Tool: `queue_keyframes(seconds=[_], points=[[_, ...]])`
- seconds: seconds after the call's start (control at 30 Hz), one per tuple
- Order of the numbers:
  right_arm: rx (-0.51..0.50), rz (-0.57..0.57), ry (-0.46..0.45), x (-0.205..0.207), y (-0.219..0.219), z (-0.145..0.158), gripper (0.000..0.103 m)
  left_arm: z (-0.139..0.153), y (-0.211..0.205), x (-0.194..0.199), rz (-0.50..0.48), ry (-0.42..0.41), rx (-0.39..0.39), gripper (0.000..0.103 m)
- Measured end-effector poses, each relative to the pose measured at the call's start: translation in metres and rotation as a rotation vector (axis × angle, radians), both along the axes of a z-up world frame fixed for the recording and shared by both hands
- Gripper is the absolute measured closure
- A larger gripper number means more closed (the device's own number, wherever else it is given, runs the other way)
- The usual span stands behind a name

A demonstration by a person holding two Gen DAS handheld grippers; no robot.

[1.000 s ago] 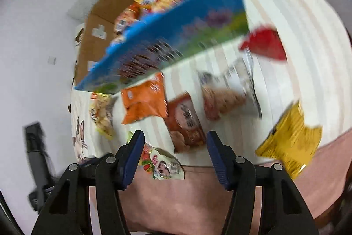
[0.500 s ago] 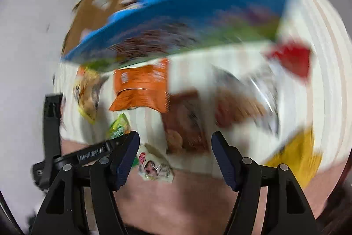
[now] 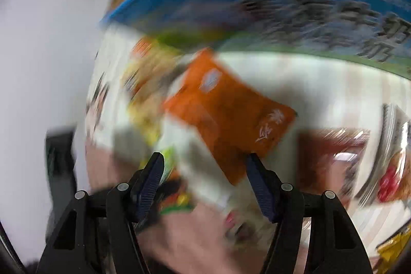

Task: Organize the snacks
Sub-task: 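Grasp the green watermelon gum bag with left tool while right grasps orange cookie packet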

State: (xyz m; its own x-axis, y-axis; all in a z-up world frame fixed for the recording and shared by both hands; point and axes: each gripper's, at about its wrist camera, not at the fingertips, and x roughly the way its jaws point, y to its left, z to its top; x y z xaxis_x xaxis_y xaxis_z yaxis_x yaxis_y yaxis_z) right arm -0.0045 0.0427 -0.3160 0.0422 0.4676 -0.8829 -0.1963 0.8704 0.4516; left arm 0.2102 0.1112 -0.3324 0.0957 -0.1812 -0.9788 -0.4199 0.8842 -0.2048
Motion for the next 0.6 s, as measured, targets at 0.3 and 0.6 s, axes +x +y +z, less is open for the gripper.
queue_keyframes(seconds=[0.3,0.6], points=[[-0.286,0.155,-0.076,0.043,0.045,-0.012,0.014,-0.01,0.001,0.003,0.008,-0.004,0.002,0.048],[-0.387,0.06,-0.018,0.029,0.021,-0.037,0.043,-0.016,0.002,0.005,-0.017,-0.015,0.008,0.048]])
